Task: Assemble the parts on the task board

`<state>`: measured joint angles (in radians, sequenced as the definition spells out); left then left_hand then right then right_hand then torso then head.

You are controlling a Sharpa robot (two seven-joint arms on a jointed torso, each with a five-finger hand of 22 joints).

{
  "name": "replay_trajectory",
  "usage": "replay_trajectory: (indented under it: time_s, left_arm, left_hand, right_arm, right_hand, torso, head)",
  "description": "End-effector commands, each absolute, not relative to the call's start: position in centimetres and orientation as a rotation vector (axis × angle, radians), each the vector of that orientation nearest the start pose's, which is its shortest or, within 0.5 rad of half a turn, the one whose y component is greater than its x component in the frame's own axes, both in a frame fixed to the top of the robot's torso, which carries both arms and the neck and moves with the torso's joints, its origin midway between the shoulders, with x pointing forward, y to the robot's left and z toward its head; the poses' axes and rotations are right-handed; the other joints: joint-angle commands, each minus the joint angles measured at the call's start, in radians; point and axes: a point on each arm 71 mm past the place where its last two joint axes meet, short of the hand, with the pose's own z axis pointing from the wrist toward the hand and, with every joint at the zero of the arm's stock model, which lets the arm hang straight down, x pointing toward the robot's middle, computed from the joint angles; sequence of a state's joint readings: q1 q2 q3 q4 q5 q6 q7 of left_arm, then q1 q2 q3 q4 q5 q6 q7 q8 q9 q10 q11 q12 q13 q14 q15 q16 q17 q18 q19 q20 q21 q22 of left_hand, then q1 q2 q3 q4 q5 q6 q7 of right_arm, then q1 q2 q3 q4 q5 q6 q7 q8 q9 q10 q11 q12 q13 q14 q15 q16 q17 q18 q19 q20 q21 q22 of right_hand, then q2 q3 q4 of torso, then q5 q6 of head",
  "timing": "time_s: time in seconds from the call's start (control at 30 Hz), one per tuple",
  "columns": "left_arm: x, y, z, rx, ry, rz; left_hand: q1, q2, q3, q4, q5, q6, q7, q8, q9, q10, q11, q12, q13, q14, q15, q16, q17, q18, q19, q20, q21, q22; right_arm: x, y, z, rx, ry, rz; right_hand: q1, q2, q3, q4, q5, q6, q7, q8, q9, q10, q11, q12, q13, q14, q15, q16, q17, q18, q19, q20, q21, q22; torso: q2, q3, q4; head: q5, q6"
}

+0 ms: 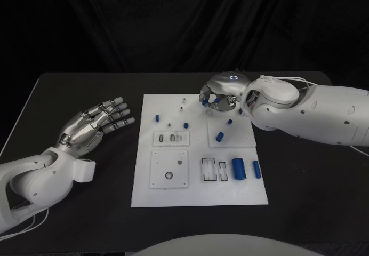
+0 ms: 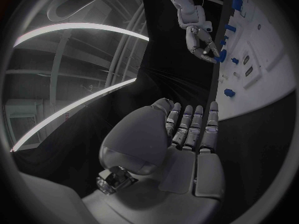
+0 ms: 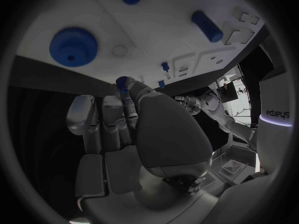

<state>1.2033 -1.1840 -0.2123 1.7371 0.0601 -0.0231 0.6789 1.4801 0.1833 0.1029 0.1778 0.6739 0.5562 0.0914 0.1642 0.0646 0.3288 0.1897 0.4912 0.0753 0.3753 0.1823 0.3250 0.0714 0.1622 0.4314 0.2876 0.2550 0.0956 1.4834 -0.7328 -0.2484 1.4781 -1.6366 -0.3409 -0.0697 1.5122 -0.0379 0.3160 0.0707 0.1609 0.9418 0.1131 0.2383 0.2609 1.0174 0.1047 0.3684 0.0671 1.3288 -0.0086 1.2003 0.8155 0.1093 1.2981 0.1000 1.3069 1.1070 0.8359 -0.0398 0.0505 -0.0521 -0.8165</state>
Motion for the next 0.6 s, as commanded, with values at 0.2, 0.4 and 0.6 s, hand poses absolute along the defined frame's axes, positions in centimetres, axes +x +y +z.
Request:
replay_trajectory:
  time_s: [0.2, 0.4, 0.6]
  left_arm:
    - [40.7, 29.8, -18.8, -1.074, 1.174, -1.851]
    - [40.9, 29.5, -18.9, -1.074, 1.178, -1.858]
    - [41.0, 29.2, -18.9, -1.074, 1.182, -1.863]
  left_hand:
    - [-0.003, -0.01, 0.01, -0.002, 0.001, 0.008, 0.005, 0.007, 0.002, 0.0, 0.008, 0.003, -0.001, 0.002, 0.007, 0.004, -0.001, 0.01, -0.007, 0.001, -0.004, -0.001]
    - [-0.004, -0.011, 0.011, -0.002, 0.002, 0.009, 0.005, 0.008, 0.002, 0.0, 0.008, 0.003, -0.001, 0.002, 0.008, 0.004, -0.001, 0.01, -0.007, 0.001, -0.004, -0.001]
    - [-0.004, -0.011, 0.011, -0.002, 0.002, 0.009, 0.005, 0.008, 0.002, 0.0, 0.008, 0.003, -0.001, 0.002, 0.008, 0.004, -0.001, 0.01, -0.007, 0.001, -0.004, -0.001]
  right_arm:
    - [52.1, -12.8, -10.1, -0.527, 1.427, 0.598]
    - [53.7, -10.4, -9.8, -0.545, 1.444, 0.592]
    - [55.2, -9.3, -10.0, -0.546, 1.498, 0.538]
  right_hand:
    - [0.01, 0.001, -0.004, 0.014, -0.026, -0.008, 0.006, 0.003, 0.027, 0.05, -0.037, -0.03, 0.0, -0.002, 0.0, -0.008, -0.003, -0.003, -0.004, -0.001, -0.007, -0.001]
    - [0.014, 0.003, -0.006, 0.015, -0.035, -0.017, 0.009, 0.005, 0.046, 0.053, -0.035, -0.046, 0.0, -0.003, 0.003, -0.012, -0.006, -0.002, -0.005, 0.001, -0.011, -0.003]
    - [0.011, 0.004, -0.012, 0.02, -0.045, -0.022, 0.009, 0.011, 0.07, 0.058, -0.031, -0.062, 0.002, -0.002, 0.006, -0.014, -0.005, -0.003, -0.005, 0.003, -0.014, -0.001]
  torso:
    - [0.0, -0.0015, 0.001]
    - [0.0, -0.0019, -0.0021]
    - [0.001, -0.0023, 0.0006]
  head:
    - [0.006, 0.003]
    - [0.009, 0.009]
    - [0.004, 0.008]
